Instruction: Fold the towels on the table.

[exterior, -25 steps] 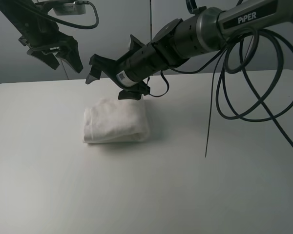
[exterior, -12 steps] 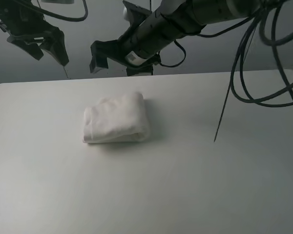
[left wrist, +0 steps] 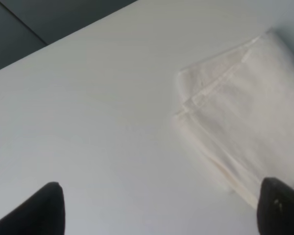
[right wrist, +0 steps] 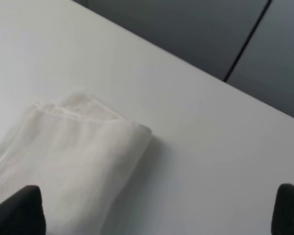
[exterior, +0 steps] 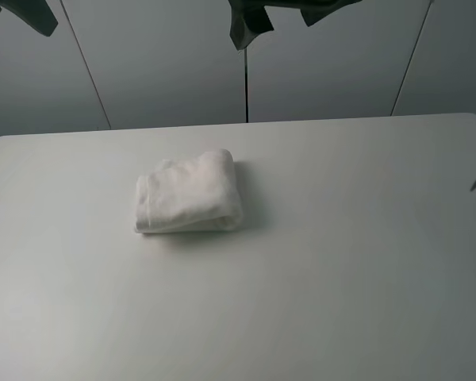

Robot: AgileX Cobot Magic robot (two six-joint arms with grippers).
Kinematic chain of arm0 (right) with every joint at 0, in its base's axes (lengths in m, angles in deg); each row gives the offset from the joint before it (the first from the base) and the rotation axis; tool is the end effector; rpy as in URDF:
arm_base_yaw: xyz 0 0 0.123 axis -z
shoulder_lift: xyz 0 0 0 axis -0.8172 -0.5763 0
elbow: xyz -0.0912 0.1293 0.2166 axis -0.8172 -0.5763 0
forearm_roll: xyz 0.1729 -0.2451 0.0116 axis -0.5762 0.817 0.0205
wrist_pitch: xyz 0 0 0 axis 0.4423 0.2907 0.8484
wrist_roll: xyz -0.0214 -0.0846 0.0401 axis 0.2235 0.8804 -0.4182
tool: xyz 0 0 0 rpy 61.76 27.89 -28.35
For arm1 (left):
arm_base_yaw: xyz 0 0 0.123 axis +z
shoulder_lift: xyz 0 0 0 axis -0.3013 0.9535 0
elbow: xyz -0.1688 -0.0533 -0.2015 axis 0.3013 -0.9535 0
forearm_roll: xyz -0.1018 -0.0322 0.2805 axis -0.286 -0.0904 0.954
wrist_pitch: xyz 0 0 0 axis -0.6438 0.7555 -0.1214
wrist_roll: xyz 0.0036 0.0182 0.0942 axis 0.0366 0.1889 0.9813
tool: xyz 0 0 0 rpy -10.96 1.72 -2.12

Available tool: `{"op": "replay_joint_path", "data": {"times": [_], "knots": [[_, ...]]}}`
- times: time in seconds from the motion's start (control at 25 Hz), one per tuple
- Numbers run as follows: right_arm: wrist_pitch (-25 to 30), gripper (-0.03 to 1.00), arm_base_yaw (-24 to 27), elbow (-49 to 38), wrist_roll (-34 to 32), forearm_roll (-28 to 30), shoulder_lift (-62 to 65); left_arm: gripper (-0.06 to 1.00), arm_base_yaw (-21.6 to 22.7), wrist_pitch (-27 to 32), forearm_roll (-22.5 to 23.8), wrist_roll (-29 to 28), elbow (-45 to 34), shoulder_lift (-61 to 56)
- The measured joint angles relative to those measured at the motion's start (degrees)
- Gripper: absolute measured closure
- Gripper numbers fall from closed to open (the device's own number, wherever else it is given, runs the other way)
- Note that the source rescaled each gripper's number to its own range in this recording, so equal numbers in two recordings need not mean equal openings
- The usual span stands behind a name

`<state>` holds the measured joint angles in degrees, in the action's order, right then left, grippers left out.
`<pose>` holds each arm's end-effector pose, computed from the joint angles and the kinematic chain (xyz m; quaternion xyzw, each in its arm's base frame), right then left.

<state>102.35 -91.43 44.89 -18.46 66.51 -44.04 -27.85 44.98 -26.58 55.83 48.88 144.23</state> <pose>0.3276 0.2305 0.3338 -0.2531 0.8972 0.0725 0.3545 0.3598 -0.0698 0.3891 0.2002 0.9388 -0.0146 0.2799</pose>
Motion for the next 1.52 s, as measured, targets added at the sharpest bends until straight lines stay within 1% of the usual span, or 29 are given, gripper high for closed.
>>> {"op": "replay_joint_path", "data": {"times": [0.08, 0.2, 0.32, 0.48, 0.6, 0.72, 0.92, 1.08, 1.32, 1.52], "knots": [[1.76, -0.03, 0.0, -2.61, -1.45, 2.97, 3.83, -0.06, 0.0, 0.0, 0.08, -0.73, -3.03, -3.18], [2.67, -0.03, 0.0, -9.78, -3.6, 5.79, 10.38, -0.06, 0.0, -0.16, 0.45, -2.31, -10.86, -9.08], [2.92, -0.03, 0.0, -18.81, -5.05, 6.06, 17.24, -0.06, 0.0, -0.92, 0.68, -4.46, -20.04, -15.59], [3.33, -0.03, 0.0, -28.42, -5.83, 6.17, 27.32, -0.06, 0.0, -3.15, 0.68, -6.33, -32.24, -25.26], [3.72, -0.03, 0.0, -34.94, -5.96, 5.96, 35.14, -0.06, 0.0, -3.44, 0.68, -6.74, -39.91, -33.06], [4.38, -0.03, 0.0, -40.05, -6.33, 5.96, 42.52, -0.06, 0.0, -3.53, 0.8, -7.45, -45.78, -41.05], [4.89, -0.03, 0.0, -47.35, -5.87, 5.72, 53.67, -0.06, 0.0, -3.42, 0.8, -9.35, -51.96, -54.51], [5.86, -0.03, 0.0, -51.78, -4.71, 5.25, 60.3, -0.06, 0.0, -3.29, 0.8, -10.62, -54.57, -63.17], [11.44, -0.03, 0.0, -53.74, -2.53, 4.01, 68.22, -0.06, 0.0, -2.65, 0.69, -10.85, -59.46, -72.42], [14.05, -0.03, 0.0, -53.74, -0.48, 0.09, 71.93, -0.06, 0.0, -2.91, 0.69, -10.85, -62.64, -78.4]]}}
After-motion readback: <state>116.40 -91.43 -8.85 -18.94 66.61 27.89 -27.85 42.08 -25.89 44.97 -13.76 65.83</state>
